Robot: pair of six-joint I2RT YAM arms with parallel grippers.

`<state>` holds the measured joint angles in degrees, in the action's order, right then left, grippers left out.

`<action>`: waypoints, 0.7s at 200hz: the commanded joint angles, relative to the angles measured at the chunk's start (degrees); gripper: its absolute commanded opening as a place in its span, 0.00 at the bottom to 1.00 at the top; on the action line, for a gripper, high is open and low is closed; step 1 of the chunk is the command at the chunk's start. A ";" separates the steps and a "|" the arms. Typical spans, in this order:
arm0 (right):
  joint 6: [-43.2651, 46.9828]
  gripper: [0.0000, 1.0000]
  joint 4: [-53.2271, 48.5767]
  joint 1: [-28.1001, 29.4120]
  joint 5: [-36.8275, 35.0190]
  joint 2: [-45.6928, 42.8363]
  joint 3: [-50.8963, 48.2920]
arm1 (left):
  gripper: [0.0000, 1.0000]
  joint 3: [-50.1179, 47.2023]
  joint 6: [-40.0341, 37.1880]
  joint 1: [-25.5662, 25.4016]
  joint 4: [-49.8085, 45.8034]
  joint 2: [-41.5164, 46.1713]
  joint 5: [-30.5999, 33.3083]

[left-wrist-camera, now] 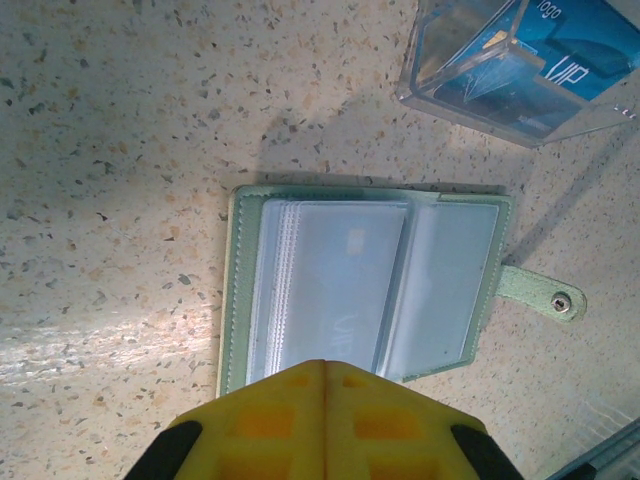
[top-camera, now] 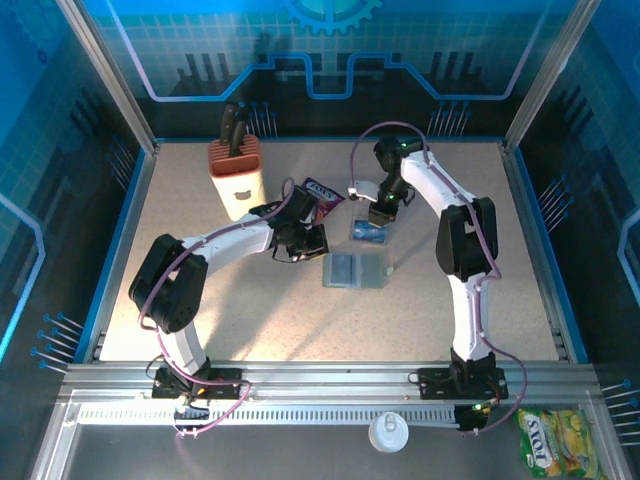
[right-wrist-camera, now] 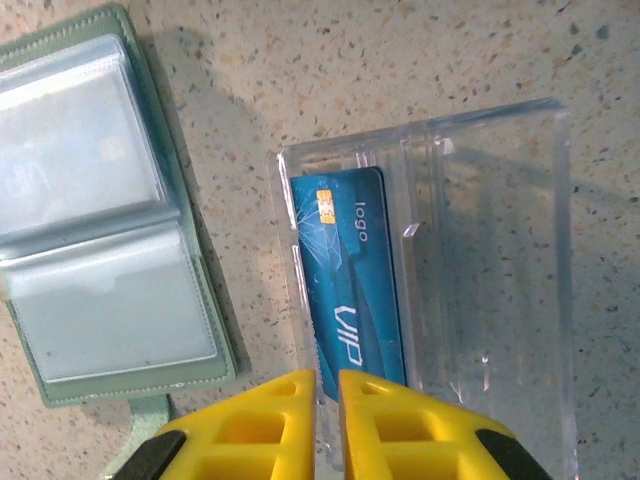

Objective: Take the credit cards out of the card holder

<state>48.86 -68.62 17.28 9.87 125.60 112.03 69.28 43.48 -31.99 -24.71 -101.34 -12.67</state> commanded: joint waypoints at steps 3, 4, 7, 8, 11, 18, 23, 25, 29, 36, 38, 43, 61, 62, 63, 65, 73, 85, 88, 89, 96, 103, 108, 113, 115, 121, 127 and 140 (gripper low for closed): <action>-6.75 0.16 5.25 0.46 3.08 -5.49 -3.72 | 0.08 -0.90 -0.07 0.37 1.29 -0.25 -0.81; -6.75 0.16 5.98 0.51 3.06 -5.65 -3.95 | 0.08 -0.90 -0.07 0.36 1.36 -0.30 -0.80; -7.67 0.16 6.96 0.56 3.09 -6.16 -4.60 | 0.08 -0.94 0.00 0.41 1.49 -0.38 -0.93; -7.92 0.16 7.25 0.56 3.16 -6.33 -4.83 | 0.09 -0.96 0.01 0.38 1.50 -0.41 -0.90; -8.99 0.16 8.27 0.71 3.30 -6.93 -5.66 | 0.09 -0.98 -0.02 0.45 1.57 -0.48 -1.02; -11.23 0.16 10.27 0.95 3.85 -8.13 -7.38 | 0.09 -1.23 0.17 0.35 1.96 -0.61 -1.13; -12.52 0.16 11.60 1.12 4.52 -9.08 -8.59 | 0.09 -1.44 0.35 0.41 2.33 -0.69 -1.30; -13.04 0.16 12.11 1.21 4.80 -9.48 -9.07 | 0.10 -1.56 0.48 0.41 2.55 -0.70 -1.42; -14.00 0.16 13.17 1.37 5.33 -10.20 -10.08 | 0.10 -1.75 0.58 0.43 2.98 -0.70 -1.49; -15.74 0.16 15.02 1.75 5.61 -11.38 -11.89 | 0.11 -2.22 0.88 0.36 3.66 -0.70 -1.86; -16.35 0.16 15.43 1.85 5.67 -11.66 -12.37 | 0.11 -2.33 0.89 0.42 3.89 -0.68 -1.93; -17.50 0.16 16.39 2.30 5.81 -12.44 -13.46 | 0.12 -2.59 0.99 0.43 4.34 -0.70 -2.14; -21.54 0.16 19.24 3.62 6.38 -15.23 -17.08 | 0.13 -3.45 1.32 0.38 5.34 -0.44 -2.27; -21.80 0.16 19.41 3.67 6.39 -15.40 -17.27 | 0.14 -3.54 1.33 0.36 5.44 -0.44 -2.31; -21.80 0.16 19.41 3.67 6.39 -15.40 -17.27 | 0.14 -3.62 1.33 0.44 5.58 -0.39 -2.38; -22.53 0.16 19.81 3.91 6.36 -15.71 -17.79 | 0.14 -3.80 1.40 0.44 5.82 -0.29 -2.43; -23.86 0.16 20.50 4.50 7.06 -16.74 -19.06 | 0.16 -4.42 1.79 0.40 6.91 -0.10 -2.85; -26.50 0.16 21.99 5.38 7.21 -18.19 -21.09 | 0.18 -5.63 2.61 0.36 8.96 0.26 -3.53; -27.43 0.16 22.49 5.64 7.16 -18.55 -21.46 | 0.18 -6.05 2.90 0.35 9.70 0.40 -3.71; -27.73 0.17 22.62 5.69 7.17 -18.68 -21.70 | 0.19 -6.20 3.05 0.35 9.87 0.42 -3.78; -30.53 0.16 23.81 6.14 6.99 -19.53 -22.78 | 0.21 -7.26 3.75 0.38 11.54 0.73 -4.22; -33.99 0.17 25.65 6.80 6.84 -20.52 -24.23 | 0.23 -8.30 4.52 0.42 12.99 1.03 -4.53; -37.23 0.18 27.54 7.19 6.65 -21.49 -25.70 | 0.24 -8.97 5.04 0.35 13.83 1.25 -4.60; -40.82 0.19 29.74 7.52 6.69 -22.54 -27.62 | 0.25 -9.50 5.43 0.37 14.52 1.28 -4.70; -42.08 0.19 30.84 7.62 6.77 -23.06 -28.41 | 0.26 -9.68 5.53 0.35 14.78 1.31 -4.77; -46.91 0.18 33.93 8.04 7.26 -24.47 -31.10 | 0.27 -10.07 5.64 0.37 15.25 1.41 -4.67; -51.36 0.18 37.66 8.35 7.87 -26.34 -33.90 | 0.27 -10.27 5.65 0.35 15.45 1.49 -4.47; -60.24 0.19 44.60 9.44 8.62 -29.46 -39.85 | 0.28 -11.00 5.71 0.36 16.31 2.05 -3.65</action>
<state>9.52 -38.39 24.91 15.88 102.32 80.40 59.70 47.81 -31.99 -12.53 -101.34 -15.53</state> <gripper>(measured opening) 0.182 0.275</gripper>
